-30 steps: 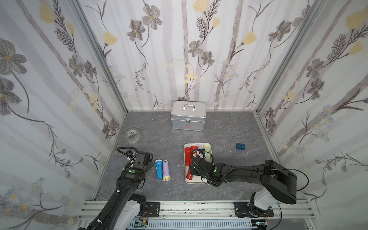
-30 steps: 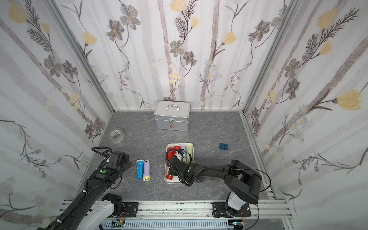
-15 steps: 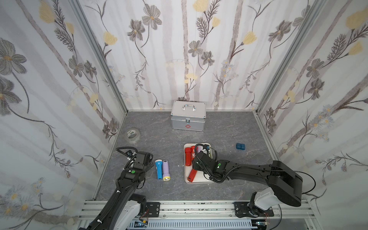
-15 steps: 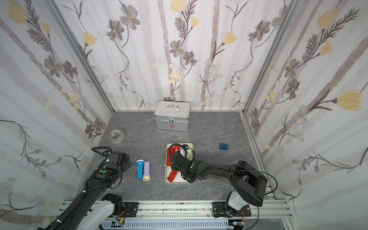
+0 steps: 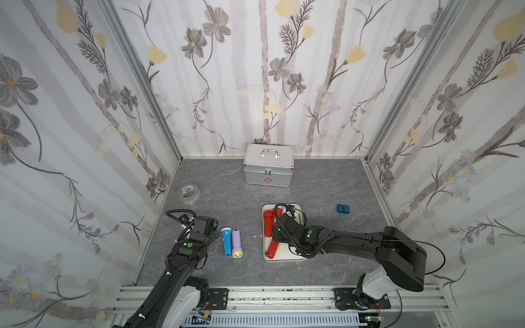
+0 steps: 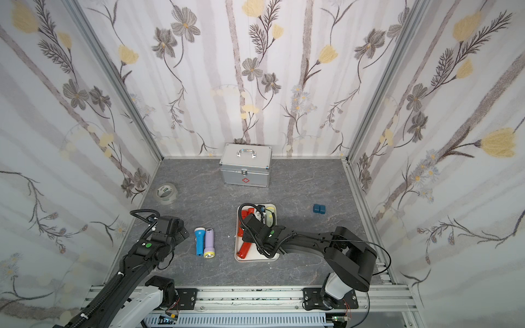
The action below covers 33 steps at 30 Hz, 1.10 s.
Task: Put the flashlights into the storage boxes
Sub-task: Place the flashlight at the storage box.
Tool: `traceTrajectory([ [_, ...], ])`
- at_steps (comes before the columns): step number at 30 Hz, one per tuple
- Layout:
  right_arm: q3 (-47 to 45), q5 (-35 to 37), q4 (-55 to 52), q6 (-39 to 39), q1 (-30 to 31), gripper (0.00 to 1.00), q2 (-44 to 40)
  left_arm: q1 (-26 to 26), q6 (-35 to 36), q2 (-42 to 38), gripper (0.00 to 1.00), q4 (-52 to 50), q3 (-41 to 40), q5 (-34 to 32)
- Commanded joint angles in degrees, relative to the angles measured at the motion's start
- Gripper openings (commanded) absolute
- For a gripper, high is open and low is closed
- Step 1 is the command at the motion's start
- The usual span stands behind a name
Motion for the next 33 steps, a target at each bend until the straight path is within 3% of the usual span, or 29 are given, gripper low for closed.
traceTrajectory([
  [1, -0.71, 0.16, 0.18, 0.16, -0.50, 0.56, -0.55, 0.03, 0.09, 0.09, 1.00, 1.03, 0.22, -0.28],
  [19, 2.36, -8.51, 6.70, -3.18, 0.00, 0.56, 5.94, 0.06, 0.10, 0.62, 1.00, 1.12, 0.27, -0.35],
  [33, 4.92, -4.42, -2.13, -1.65, 0.16, 0.56, 7.68, 0.10, 0.10, 0.70, 1.00, 1.21, 0.31, -0.28],
])
